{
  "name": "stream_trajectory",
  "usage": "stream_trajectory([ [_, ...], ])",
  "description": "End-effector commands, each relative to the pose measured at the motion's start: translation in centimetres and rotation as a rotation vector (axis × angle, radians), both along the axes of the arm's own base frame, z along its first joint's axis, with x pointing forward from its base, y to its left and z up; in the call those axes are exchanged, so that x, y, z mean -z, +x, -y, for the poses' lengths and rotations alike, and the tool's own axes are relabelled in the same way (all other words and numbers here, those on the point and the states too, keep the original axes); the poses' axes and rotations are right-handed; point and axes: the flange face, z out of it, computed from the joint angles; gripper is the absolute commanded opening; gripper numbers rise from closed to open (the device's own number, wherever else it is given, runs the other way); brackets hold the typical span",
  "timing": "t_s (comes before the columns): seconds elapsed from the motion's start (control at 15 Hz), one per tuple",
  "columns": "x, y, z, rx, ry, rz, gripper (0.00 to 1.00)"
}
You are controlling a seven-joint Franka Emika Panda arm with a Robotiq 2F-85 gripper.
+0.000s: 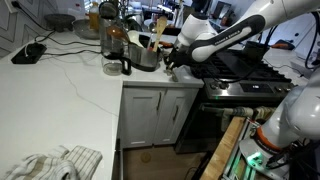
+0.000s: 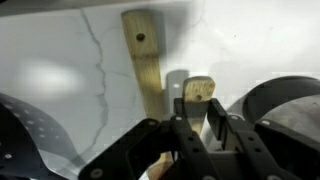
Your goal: Place the wooden spatula on the middle part of the stove
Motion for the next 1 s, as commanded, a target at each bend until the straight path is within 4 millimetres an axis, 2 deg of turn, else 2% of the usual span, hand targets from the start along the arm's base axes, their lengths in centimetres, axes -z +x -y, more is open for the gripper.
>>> stream_trajectory([
  [0.0, -1.2, -1.1, 0.9, 0.014, -0.036, 0.020, 0.07],
  [0.53, -3.0, -2.7, 1.8, 0.027, -0.075, 0.035, 0.07],
  [0.93, -3.9, -4.9, 2.3, 0.038, -0.098, 0.024, 0.07],
])
